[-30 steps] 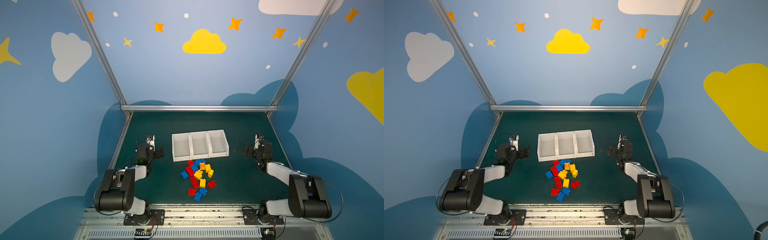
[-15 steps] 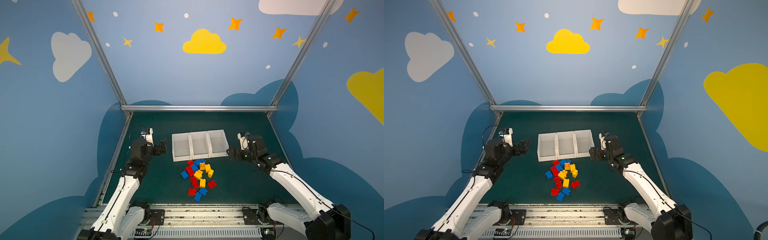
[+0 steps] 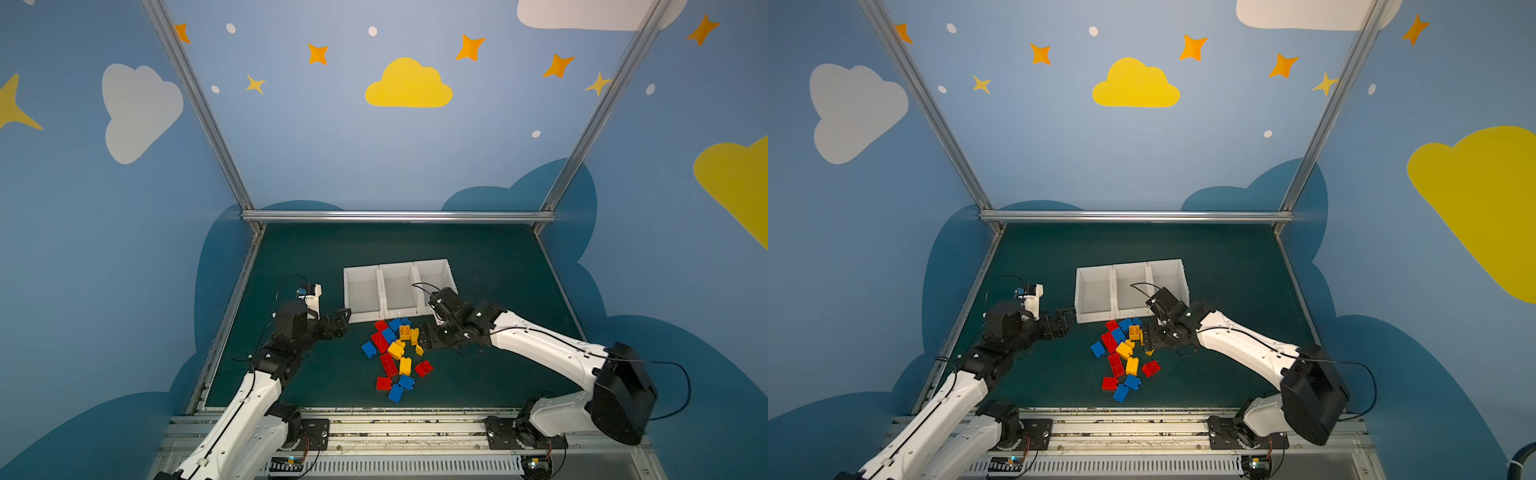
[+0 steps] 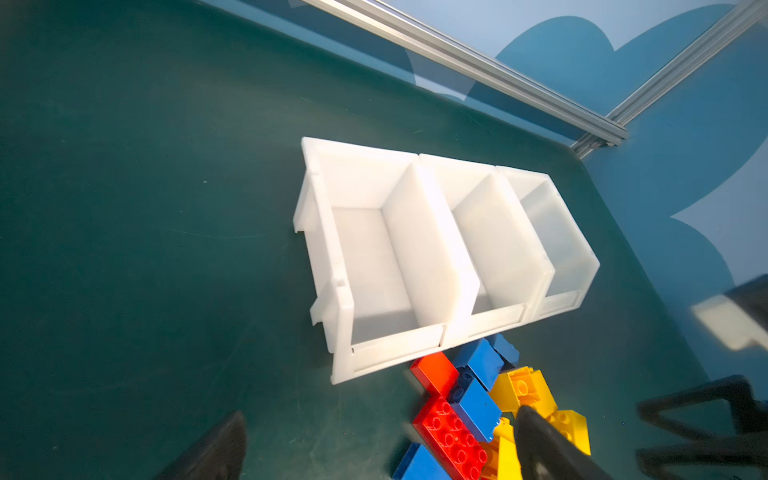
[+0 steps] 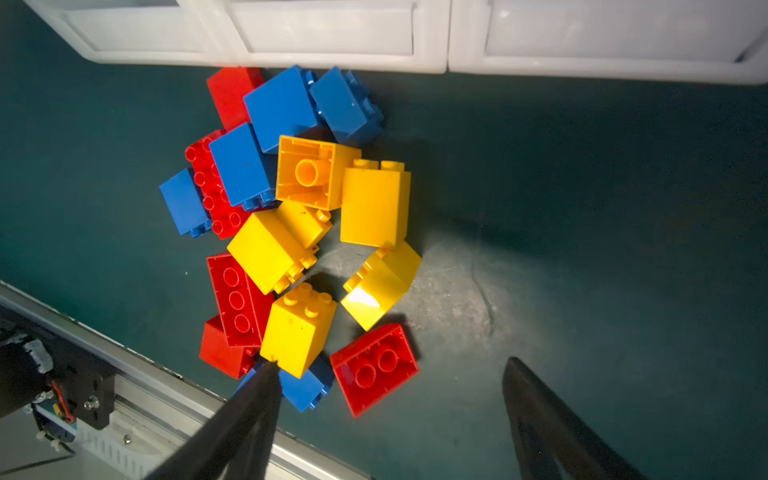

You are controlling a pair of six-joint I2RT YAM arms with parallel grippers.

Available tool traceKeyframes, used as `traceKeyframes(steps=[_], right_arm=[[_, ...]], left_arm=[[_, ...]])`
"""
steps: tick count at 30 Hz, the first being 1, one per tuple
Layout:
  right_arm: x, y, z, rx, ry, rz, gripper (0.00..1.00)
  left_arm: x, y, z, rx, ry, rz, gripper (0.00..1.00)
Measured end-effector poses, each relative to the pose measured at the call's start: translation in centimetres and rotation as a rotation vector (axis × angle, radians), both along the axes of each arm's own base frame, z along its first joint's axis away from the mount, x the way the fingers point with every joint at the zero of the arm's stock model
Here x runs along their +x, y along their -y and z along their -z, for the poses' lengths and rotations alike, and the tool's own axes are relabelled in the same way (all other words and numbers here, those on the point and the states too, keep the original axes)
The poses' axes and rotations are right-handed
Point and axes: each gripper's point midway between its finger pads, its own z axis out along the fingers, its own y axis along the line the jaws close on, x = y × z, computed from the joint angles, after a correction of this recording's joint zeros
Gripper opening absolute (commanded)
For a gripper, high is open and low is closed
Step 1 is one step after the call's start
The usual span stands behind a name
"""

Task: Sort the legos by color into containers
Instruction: 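Move the right gripper over the brick pile while the left arm rises, then lower the right gripper and grasp a yellow brick from the pile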

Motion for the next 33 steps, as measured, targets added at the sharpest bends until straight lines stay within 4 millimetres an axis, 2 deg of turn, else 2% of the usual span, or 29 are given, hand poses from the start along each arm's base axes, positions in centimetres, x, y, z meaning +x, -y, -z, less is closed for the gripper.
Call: traceKeyframes(steps=[5,9,20,33], right_arm=[[0.8,-1.3,1.5,-0.068,-0.043,0.040,0.73],[0.5,-0.7,2.5,-0.118,-0.073,0.076,0.68],[0.3,0.0,3.6,-0.144,-0.107,0.129,0.55],[0.5,0.5,3.6,-0.122,-0.119,0.159,0.48]], left_arm=[[-0.1,0.4,0.2,-0.005,-0.012,0.011,0.99],[-0.2,0.6,0.3,-0.014,-0.020,0.014,0.99],[-0.2,0.7,1.0,-0.017,-0.041,0.013,0.99],[0.0,0.8,1.5,-0.026,-0.055,0.007,0.99]])
